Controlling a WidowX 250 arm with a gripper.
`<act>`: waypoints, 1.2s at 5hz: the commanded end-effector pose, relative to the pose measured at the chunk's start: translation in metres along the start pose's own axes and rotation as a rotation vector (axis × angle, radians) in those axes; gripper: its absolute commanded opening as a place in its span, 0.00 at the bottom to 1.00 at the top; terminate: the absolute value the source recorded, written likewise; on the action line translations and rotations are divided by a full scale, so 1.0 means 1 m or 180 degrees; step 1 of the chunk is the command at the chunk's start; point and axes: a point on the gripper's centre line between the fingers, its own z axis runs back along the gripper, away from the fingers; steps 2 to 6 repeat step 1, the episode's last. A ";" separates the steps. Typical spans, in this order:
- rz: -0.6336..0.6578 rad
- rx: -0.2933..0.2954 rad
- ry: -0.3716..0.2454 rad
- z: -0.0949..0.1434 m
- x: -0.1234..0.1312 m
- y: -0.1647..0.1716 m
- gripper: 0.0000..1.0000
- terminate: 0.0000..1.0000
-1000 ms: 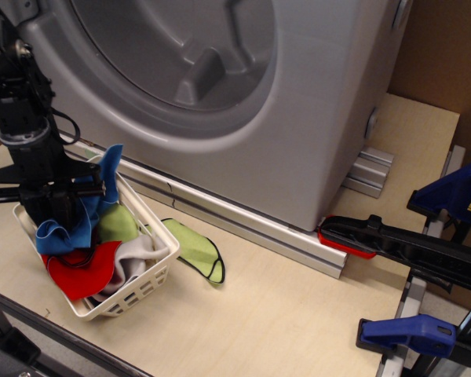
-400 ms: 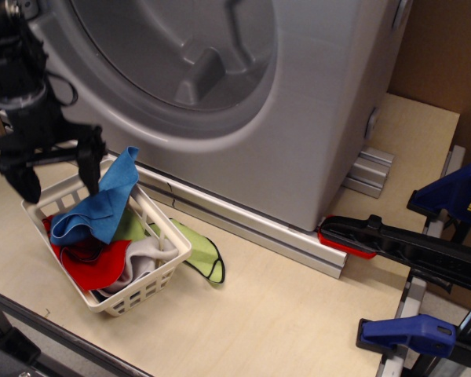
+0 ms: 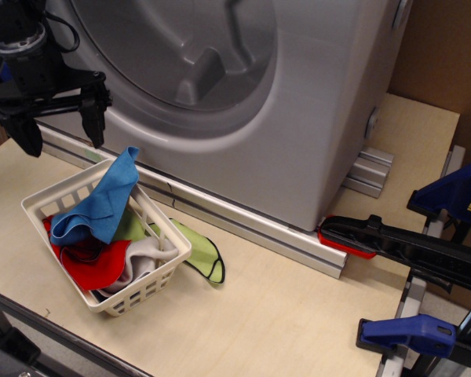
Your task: Take clothes out of laundry machine
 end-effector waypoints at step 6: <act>-0.0014 -0.0023 -0.0167 0.031 0.009 -0.008 1.00 1.00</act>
